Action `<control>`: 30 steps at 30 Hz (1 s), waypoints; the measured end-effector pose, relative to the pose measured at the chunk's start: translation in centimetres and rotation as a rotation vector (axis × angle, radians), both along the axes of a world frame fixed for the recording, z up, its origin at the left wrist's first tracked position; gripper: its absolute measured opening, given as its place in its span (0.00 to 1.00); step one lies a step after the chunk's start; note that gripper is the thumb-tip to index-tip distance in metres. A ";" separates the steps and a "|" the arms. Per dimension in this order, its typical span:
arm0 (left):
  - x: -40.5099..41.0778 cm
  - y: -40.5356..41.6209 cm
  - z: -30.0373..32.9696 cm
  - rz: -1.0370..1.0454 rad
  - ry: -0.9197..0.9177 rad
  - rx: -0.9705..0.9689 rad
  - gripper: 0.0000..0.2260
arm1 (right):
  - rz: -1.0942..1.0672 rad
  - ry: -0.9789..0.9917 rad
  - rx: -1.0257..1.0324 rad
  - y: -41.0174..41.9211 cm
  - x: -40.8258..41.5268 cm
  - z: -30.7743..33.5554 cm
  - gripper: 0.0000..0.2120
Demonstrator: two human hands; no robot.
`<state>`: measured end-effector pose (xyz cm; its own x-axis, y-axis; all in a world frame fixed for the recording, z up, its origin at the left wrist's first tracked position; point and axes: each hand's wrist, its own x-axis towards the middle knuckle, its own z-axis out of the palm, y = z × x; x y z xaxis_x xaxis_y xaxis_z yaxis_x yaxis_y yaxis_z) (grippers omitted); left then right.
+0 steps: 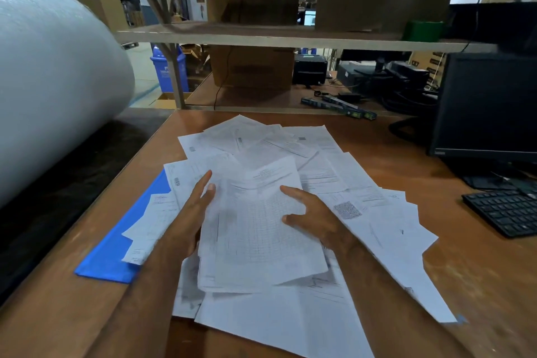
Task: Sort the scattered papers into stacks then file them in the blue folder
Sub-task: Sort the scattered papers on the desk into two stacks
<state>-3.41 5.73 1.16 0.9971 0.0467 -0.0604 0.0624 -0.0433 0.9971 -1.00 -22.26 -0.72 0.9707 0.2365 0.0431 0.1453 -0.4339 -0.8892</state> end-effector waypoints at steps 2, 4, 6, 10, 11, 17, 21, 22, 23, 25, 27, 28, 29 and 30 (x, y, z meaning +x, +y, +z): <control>-0.1 -0.3 0.1 -0.031 -0.019 0.045 0.27 | -0.012 -0.008 -0.017 0.6 0.1 -0.1 0.34; 0.0 -0.5 -0.2 -0.108 -0.053 0.075 0.24 | 0.003 -0.003 -0.010 1.2 0.1 -0.1 0.34; -0.2 -0.7 -0.4 -0.147 -0.075 0.069 0.23 | 0.006 -0.001 0.017 1.8 0.0 0.0 0.34; -0.7 -0.5 0.0 -0.073 -0.095 -0.083 0.22 | -0.185 -0.118 -0.002 1.9 0.6 -0.6 0.33; -0.8 -0.2 0.0 -0.052 -0.088 -0.146 0.22 | -0.201 -0.058 0.089 1.7 0.6 -0.5 0.33; -1.0 1.1 -0.7 -0.075 0.017 -0.343 0.23 | -0.003 0.214 0.471 1.4 0.6 1.0 0.30; -0.7 1.5 -1.3 -0.102 0.023 -0.271 0.23 | 0.014 0.059 0.320 2.8 1.0 1.0 0.35; -0.5 1.6 -1.4 -0.094 -0.003 -0.230 0.24 | 0.012 -0.008 0.235 3.1 1.2 0.8 0.36; -0.2 1.7 -1.6 -0.081 -0.033 -0.179 0.25 | 0.005 -0.074 0.176 3.5 1.3 0.6 0.36; 0.3 2.1 -2.0 -0.057 -0.079 -0.092 0.26 | -0.002 -0.155 0.183 4.3 1.6 0.3 0.36; 0.8 2.9 -2.4 -0.026 -0.094 -0.065 0.27 | -0.041 -0.133 0.240 5.0 1.8 0.0 0.35; 1.0 3.5 -2.7 -0.001 -0.090 -0.056 0.27 | -0.089 -0.090 0.257 5.1 2.2 -0.1 0.33; 1.1 4.1 -3.1 0.032 -0.080 -0.051 0.28 | -0.160 -0.053 0.260 5.1 2.6 -0.2 0.29; 1.2 4.6 -3.4 0.071 -0.069 -0.054 0.28 | -0.250 -0.027 0.242 4.9 3.3 -0.3 0.23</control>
